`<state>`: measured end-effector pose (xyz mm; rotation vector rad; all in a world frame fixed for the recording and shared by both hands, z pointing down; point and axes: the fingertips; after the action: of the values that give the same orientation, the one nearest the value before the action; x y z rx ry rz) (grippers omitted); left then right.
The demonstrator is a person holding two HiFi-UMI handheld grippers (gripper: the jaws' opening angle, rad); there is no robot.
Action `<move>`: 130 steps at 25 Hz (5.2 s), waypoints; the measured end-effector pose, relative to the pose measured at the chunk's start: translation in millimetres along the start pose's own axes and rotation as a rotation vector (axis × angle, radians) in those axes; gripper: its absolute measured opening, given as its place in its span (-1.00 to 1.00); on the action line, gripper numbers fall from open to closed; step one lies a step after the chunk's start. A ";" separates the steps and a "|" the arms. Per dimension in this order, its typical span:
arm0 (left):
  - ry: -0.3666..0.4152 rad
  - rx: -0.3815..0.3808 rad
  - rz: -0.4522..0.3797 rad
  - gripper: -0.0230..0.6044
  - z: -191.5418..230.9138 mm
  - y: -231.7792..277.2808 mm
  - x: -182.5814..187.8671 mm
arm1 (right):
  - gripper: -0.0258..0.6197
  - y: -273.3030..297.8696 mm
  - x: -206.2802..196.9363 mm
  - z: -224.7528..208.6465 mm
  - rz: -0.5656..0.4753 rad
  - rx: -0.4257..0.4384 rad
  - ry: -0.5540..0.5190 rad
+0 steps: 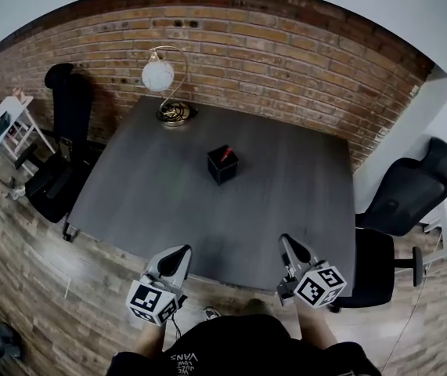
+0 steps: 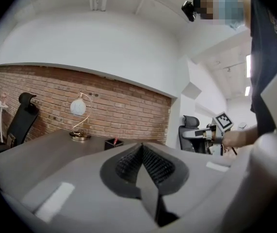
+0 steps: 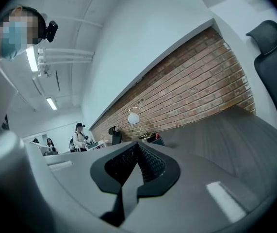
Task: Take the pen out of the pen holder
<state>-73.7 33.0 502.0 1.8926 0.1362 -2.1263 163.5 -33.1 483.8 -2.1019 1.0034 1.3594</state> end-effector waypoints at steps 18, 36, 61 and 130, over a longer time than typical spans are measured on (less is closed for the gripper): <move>-0.019 0.076 0.006 -0.76 31.7 43.2 4.4 | -0.92 78.5 13.6 -18.5 0.033 0.118 0.002; 0.050 0.035 0.067 -0.76 26.9 149.0 20.1 | -0.92 108.3 24.7 -98.1 0.009 0.105 0.072; 0.028 -0.264 0.057 -0.76 125.7 181.3 42.8 | -0.92 211.1 83.5 -29.4 -0.055 -0.080 -0.159; -0.010 -0.204 0.110 -0.76 215.0 162.4 19.1 | -0.76 328.1 -12.5 -150.5 0.287 -0.278 -0.236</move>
<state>-236.1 -180.7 531.3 1.7318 0.2322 -1.9691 -3.4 -342.8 565.3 -1.9747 1.0979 1.9380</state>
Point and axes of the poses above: the fingertips, and each gripper's own axes: y forward along the fingers, z to its left, x out of its top, and after that the axes turned 11 degrees about x, right-handed
